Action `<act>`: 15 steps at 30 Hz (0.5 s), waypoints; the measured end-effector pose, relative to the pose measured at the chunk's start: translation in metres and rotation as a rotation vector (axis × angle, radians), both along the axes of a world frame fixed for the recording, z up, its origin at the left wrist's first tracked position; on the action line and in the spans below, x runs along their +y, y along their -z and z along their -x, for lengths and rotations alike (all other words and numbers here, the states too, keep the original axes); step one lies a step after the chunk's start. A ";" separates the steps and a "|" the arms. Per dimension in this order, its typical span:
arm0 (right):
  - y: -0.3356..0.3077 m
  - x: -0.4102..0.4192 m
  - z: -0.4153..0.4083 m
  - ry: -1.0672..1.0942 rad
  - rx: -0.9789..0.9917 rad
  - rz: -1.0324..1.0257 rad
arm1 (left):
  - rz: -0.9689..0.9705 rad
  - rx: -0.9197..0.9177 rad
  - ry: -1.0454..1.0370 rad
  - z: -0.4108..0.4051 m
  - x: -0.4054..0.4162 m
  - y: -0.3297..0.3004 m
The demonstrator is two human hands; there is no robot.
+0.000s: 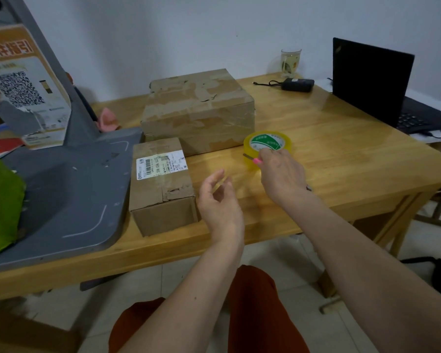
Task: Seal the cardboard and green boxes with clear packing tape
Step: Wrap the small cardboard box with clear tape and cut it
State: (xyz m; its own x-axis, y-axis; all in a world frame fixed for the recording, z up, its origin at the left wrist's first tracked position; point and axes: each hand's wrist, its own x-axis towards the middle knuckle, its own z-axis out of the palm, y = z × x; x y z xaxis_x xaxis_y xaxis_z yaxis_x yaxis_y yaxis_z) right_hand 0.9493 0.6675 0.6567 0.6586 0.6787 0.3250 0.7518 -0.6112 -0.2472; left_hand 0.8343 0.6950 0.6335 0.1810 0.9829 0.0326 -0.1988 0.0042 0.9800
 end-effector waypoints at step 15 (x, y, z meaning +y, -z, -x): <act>0.009 -0.009 -0.010 -0.046 0.063 -0.013 | 0.078 -0.075 -0.023 -0.001 0.002 0.002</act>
State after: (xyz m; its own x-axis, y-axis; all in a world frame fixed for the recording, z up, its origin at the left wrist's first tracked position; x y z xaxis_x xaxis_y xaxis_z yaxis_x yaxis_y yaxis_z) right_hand 0.9594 0.6582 0.6481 0.6462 0.7047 0.2928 0.7618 -0.5728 -0.3027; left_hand 0.8349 0.6973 0.6315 0.1581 0.9869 -0.0317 -0.2724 0.0745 0.9593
